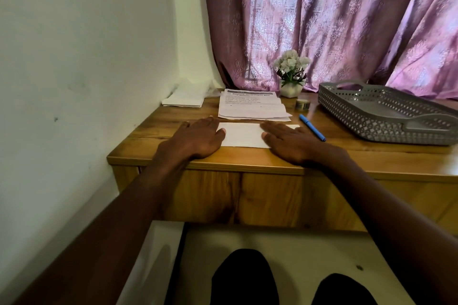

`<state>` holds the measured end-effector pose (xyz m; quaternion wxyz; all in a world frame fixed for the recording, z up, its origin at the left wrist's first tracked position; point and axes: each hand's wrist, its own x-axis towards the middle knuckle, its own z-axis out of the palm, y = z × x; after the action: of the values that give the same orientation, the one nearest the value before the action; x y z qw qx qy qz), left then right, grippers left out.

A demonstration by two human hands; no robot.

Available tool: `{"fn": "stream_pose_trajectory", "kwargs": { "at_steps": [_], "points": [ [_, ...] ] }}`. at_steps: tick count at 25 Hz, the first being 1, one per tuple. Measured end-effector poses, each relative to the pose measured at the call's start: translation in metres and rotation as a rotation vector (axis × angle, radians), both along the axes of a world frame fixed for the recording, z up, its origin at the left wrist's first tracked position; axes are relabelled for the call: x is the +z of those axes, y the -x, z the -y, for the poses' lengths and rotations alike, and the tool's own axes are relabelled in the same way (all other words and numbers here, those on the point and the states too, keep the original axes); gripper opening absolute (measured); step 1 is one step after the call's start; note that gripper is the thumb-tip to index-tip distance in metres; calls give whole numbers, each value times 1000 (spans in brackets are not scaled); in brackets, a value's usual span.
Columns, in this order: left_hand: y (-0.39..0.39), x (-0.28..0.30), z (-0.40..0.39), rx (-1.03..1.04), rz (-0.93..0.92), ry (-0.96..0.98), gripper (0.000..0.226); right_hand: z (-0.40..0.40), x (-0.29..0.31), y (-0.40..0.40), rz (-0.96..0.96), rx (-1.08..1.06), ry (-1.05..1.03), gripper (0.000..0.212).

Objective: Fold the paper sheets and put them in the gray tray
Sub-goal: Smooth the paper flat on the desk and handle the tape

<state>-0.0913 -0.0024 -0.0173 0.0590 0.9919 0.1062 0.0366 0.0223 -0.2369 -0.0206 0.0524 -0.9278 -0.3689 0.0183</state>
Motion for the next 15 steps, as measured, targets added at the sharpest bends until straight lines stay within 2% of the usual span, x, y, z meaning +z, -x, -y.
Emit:
{"fn": "stream_pose_trajectory", "kwargs": {
  "at_steps": [7,10,13,15],
  "points": [
    [1,1,3,-2,0,-1,63,14,-5,-2,42,-64,-67,65],
    [1,2,3,-5,19,16,63,15,-3,5,86,-61,-170,64],
    [3,4,8,-34,266,-57,54,18,-3,8,309,-43,-425,50],
    [-10,19,16,-118,448,26,44,23,1,-8,409,-99,-621,35]
  ]
}}
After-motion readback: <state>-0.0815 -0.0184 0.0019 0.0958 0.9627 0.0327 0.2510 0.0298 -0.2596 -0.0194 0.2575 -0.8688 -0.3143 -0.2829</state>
